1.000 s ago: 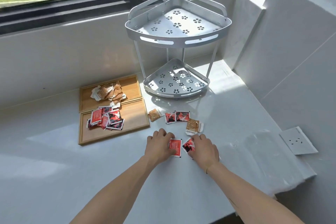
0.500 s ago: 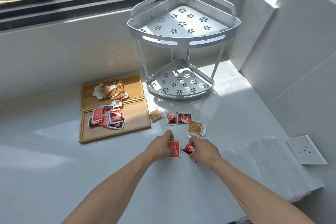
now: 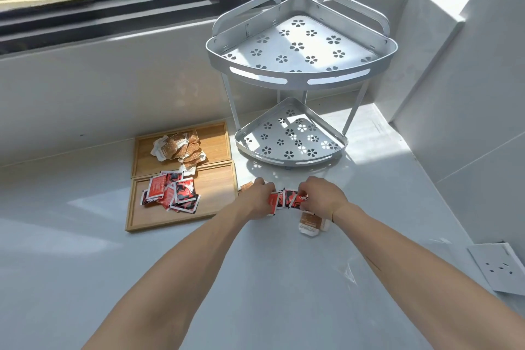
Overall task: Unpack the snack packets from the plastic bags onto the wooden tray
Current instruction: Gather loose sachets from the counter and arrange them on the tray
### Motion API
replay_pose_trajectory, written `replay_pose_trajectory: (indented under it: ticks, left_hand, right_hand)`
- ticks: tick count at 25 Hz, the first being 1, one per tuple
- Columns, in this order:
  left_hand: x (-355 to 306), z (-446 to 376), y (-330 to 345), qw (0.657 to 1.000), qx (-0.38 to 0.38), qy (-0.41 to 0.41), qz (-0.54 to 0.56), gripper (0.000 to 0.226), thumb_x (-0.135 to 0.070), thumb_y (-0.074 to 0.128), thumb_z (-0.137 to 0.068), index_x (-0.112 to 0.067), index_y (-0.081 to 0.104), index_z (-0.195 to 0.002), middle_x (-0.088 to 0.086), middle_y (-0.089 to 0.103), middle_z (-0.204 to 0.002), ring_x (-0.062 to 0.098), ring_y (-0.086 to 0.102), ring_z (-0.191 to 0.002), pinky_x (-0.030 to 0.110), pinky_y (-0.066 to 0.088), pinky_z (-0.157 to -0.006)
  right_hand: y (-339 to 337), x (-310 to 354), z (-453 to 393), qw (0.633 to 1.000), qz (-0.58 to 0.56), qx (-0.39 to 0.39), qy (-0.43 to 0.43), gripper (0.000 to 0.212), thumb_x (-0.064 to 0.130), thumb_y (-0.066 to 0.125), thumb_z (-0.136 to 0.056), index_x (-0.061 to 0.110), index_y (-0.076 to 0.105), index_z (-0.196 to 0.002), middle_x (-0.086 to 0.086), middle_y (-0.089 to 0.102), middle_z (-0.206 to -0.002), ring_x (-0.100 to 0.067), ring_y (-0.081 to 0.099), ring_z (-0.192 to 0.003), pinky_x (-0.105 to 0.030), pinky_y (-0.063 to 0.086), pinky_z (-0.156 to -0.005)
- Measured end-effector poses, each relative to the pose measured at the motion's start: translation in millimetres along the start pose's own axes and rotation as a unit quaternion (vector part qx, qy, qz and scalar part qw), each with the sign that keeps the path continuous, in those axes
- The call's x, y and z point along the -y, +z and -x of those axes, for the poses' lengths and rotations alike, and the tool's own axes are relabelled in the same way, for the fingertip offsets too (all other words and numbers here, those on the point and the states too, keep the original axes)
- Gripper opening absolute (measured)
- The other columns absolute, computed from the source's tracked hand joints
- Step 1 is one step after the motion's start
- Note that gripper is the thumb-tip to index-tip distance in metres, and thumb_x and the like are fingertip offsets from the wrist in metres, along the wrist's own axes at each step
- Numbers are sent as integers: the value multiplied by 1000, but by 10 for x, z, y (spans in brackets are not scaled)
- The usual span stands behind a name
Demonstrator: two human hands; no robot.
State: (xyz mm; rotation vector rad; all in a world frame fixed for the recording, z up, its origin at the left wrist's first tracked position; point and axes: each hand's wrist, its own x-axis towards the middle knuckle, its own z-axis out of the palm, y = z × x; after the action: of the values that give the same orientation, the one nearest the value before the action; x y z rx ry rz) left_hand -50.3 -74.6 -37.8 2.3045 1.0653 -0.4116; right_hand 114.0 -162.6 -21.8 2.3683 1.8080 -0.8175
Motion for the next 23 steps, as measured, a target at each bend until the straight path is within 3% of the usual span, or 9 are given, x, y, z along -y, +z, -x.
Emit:
replay_pose_trajectory:
  ticks: [3,8,11,15,19,23]
  left_hand:
    - [-26,-82,29,999,-7,19,-29,25,-13,55,-89,-13,58,-114,7,47,-125,32,60,-99,42,52,-81]
    - [-27,-110,163,999,-33,6,-31,29,-18,52,-91,-16,56,-120,12,49,-114,36,61,-95,41,49,-72]
    - [-27,-83,199,996,-80,13,-46,32,-23,55,-88,-20,59,-120,11,52,-109,33,53,-99,41,46,-76]
    - [-64,34,261,993,-109,7,53,21,-19,55,-88,-14,55,-108,10,49,-102,35,57,-84,41,48,-67]
    - [-77,231,308,985,-122,-15,120,19,-11,56,-84,-18,43,-95,7,54,-96,33,55,-80,46,49,-66]
    - [35,543,378,966,-114,-75,217,32,-32,58,-84,-29,43,-111,2,69,-87,26,63,-77,35,46,-61]
  right_hand:
    - [55,46,-154,1000,10,17,-15,25,19,63,-84,19,66,-109,-5,59,-117,-28,60,-101,-37,50,-77]
    - [152,69,-207,999,27,0,-22,24,17,58,-86,19,62,-110,-6,55,-115,-29,58,-100,-37,49,-75]
    - [152,61,-180,999,3,-30,-25,27,16,59,-82,23,57,-108,-5,56,-110,-28,49,-105,-37,41,-76]
    - [149,56,-116,997,-52,-55,-18,38,6,58,-80,25,46,-111,-2,58,-111,-28,54,-99,-38,43,-74]
    - [101,83,-50,997,-63,-44,-9,27,10,58,-85,26,57,-106,-2,57,-109,-27,59,-99,-37,47,-76]
    - [102,221,44,998,-55,-44,-5,28,7,53,-83,26,59,-102,-3,62,-106,-28,59,-98,-35,47,-71]
